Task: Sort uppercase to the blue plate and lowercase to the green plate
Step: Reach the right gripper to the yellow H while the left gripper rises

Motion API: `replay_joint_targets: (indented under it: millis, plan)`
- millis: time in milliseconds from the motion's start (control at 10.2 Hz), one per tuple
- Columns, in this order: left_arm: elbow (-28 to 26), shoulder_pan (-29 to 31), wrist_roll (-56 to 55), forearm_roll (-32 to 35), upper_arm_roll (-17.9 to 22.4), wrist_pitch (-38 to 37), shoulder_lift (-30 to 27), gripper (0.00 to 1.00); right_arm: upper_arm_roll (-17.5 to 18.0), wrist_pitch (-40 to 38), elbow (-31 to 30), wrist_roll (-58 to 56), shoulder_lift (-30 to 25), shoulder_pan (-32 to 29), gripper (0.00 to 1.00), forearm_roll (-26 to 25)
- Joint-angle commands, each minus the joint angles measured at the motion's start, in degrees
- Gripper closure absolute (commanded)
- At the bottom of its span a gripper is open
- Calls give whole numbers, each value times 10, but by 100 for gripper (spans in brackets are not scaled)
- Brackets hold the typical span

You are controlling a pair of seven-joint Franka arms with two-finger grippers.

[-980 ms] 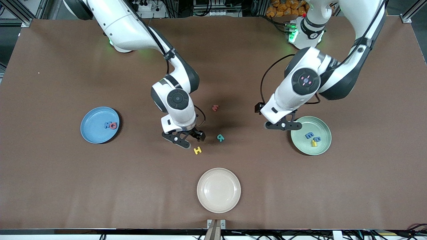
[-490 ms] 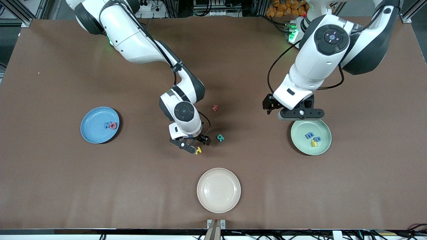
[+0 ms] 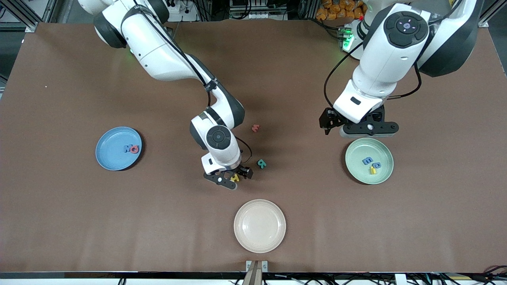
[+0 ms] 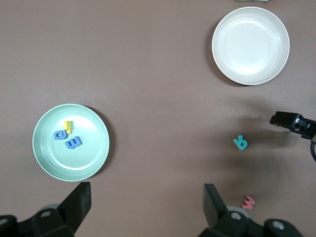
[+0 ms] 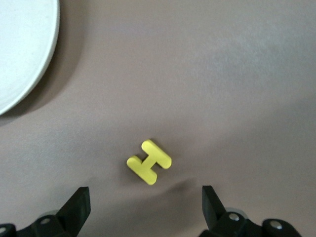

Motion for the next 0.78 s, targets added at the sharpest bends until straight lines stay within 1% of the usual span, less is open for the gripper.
replay_joint_targets:
  millis: [0,98,490,686]
  plan:
    - [12,-17,-10,21,12,16,6,0,2,-9,27,-26,20,-5,0,-10]
    - [12,-14,-9,23,13,24,12,0,-5,-7,28,-41,22,-3,0,-10]
    - [12,-16,-9,21,12,60,26,0,-6,-5,40,-45,37,-7,2,-6]
    - [12,-16,-9,23,12,60,26,0,-5,-15,41,-34,38,-6,10,-3]
